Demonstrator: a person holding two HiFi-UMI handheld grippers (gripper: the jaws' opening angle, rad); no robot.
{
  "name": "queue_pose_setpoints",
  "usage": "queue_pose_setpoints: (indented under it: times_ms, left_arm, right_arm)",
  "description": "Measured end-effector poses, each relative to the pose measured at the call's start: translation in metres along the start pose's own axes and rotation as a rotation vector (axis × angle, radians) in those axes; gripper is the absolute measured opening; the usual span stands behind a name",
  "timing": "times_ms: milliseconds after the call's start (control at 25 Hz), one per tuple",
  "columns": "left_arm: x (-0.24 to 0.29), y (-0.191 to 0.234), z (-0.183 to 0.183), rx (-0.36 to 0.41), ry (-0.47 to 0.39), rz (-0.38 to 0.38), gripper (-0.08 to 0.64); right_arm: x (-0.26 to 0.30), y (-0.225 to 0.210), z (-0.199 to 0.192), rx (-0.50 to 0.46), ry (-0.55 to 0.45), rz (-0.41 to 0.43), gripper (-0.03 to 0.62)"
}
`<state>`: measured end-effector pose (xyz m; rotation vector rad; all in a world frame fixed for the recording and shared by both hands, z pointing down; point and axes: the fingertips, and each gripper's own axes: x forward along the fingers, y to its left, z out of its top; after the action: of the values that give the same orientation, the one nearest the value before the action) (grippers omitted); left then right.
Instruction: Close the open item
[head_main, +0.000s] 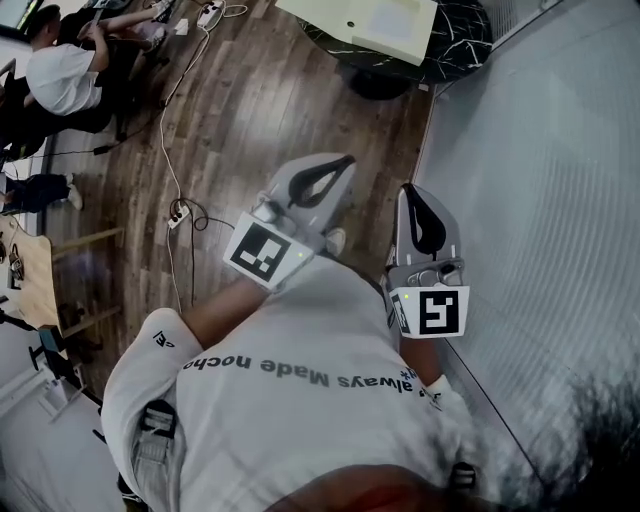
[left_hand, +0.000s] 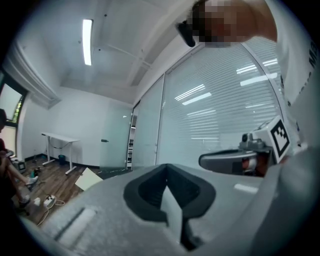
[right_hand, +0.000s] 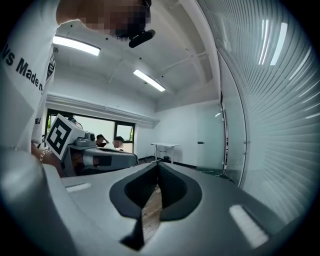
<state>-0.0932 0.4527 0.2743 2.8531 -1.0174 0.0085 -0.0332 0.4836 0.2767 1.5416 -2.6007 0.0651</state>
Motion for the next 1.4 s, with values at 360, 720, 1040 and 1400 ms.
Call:
queue_pose_setpoints:
  times_ms: [360, 720, 1040, 1400]
  left_arm:
    - [0.064, 0.129, 0.009, -0.014, -0.008, 0.000, 0.003]
    - [0.106, 0.226, 0.019, -0.011, -0.005, 0.000, 0.003]
    - [0.138, 0.248, 0.013, -0.030, 0.024, -0.010, 0.003]
    - [0.229, 0.259, 0.017, -0.017, 0.037, -0.040, 0.003]
  right_arm:
    - [0.140, -0.034, 0.013, -0.023, 0.034, 0.022, 0.002]
    - [0.239, -0.058, 0.024, -0.045, 0.040, 0.019, 0.002]
    - [0.273, -0.090, 0.019, -0.018, 0.036, 0.006, 0.002]
    - [0.299, -0.177, 0.015, 0.004, 0.021, -0.051, 0.002]
